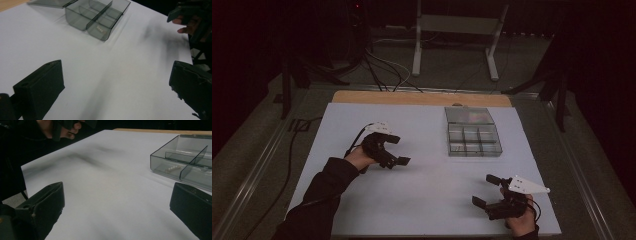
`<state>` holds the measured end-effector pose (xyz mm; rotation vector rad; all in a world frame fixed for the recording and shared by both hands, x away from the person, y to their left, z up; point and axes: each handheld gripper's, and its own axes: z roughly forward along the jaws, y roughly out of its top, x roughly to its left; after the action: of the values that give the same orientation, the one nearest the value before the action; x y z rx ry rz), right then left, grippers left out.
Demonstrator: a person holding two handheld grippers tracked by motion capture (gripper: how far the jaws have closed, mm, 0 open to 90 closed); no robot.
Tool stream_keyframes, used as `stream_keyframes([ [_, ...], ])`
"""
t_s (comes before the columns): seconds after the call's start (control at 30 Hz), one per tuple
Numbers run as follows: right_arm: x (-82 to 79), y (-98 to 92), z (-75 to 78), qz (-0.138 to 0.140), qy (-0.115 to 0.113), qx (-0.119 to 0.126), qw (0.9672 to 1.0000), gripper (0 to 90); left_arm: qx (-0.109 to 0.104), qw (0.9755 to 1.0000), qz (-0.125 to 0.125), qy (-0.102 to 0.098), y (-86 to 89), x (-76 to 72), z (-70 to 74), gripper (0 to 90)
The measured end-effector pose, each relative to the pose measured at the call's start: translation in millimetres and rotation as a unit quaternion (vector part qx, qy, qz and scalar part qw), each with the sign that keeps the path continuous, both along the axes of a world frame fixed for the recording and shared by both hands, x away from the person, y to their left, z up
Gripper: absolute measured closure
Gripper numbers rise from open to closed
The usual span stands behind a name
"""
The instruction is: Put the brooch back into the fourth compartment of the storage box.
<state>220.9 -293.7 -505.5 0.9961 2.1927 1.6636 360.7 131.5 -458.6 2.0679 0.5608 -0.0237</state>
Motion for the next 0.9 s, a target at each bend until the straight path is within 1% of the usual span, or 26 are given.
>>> stream_keyframes([
  [0.07,0.1,0.2,-0.1,-0.001,0.001,0.001,1.0000,0.0,0.002,1.0000,0.008,-0.003,8.3,-3.8,-0.9,1.2],
  [0.13,-0.1,0.2,0.3,-0.001,0.001,0.002,1.0000,0.0,-0.005,0.9999,0.011,0.003,15.2,-7.1,-2.5,1.2],
  [0.2,-0.3,-0.1,0.7,-0.001,0.001,0.005,1.0000,0.0,-0.003,0.9999,0.014,0.001,22.9,-12.0,-5.1,1.2],
  [0.23,-0.3,-0.3,0.8,-0.001,0.002,0.006,1.0000,0.0,-0.008,0.9998,0.015,0.006,26.7,-14.1,-6.5,1.2],
  [0.27,-0.2,-0.3,0.7,-0.001,0.002,0.005,1.0000,0.0,-0.008,0.9998,0.018,0.007,30.0,-16.2,-8.0,1.2],
  [0.33,-0.1,-0.4,0.7,-0.001,0.003,0.008,1.0000,0.0,-0.008,0.9997,0.022,0.003,36.9,-21.6,-10.8,1.2],
  [0.4,-0.1,-0.5,0.6,-0.001,0.002,0.007,1.0000,0.0,-0.014,0.9996,0.025,0.006,43.7,-27.7,-14.0,1.2],
  [0.47,-0.1,-0.6,0.7,-0.001,0.004,0.009,0.9999,0.0,-0.013,0.9996,0.026,0.002,49.9,-34.6,-17.4,1.2],
  [0.5,-0.1,-0.8,0.7,0.000,0.004,0.011,0.9999,0.0,-0.012,0.9996,0.026,0.004,52.7,-37.8,-19.4,1.2],
  [0.57,-0.1,-1.3,1.0,0.001,0.004,0.017,0.9998,0.0,-0.010,0.9994,0.032,0.004,58.1,-44.3,-23.7,1.2],
  [0.77,-0.4,0.7,0.5,0.001,0.004,0.008,1.0000,0.0,-0.008,0.9989,0.047,0.004,75.1,-62.2,-36.6,1.2],
  [0.87,0.0,0.9,0.2,0.002,0.005,0.006,1.0000,0.0,-0.010,0.9983,0.058,-0.002,85.2,-72.8,-43.9,1.2],
  [0.9,0.0,0.9,0.2,0.002,0.005,0.006,1.0000,0.0,-0.010,0.9983,0.058,-0.002,85.2,-72.8,-43.9,1.2],
])
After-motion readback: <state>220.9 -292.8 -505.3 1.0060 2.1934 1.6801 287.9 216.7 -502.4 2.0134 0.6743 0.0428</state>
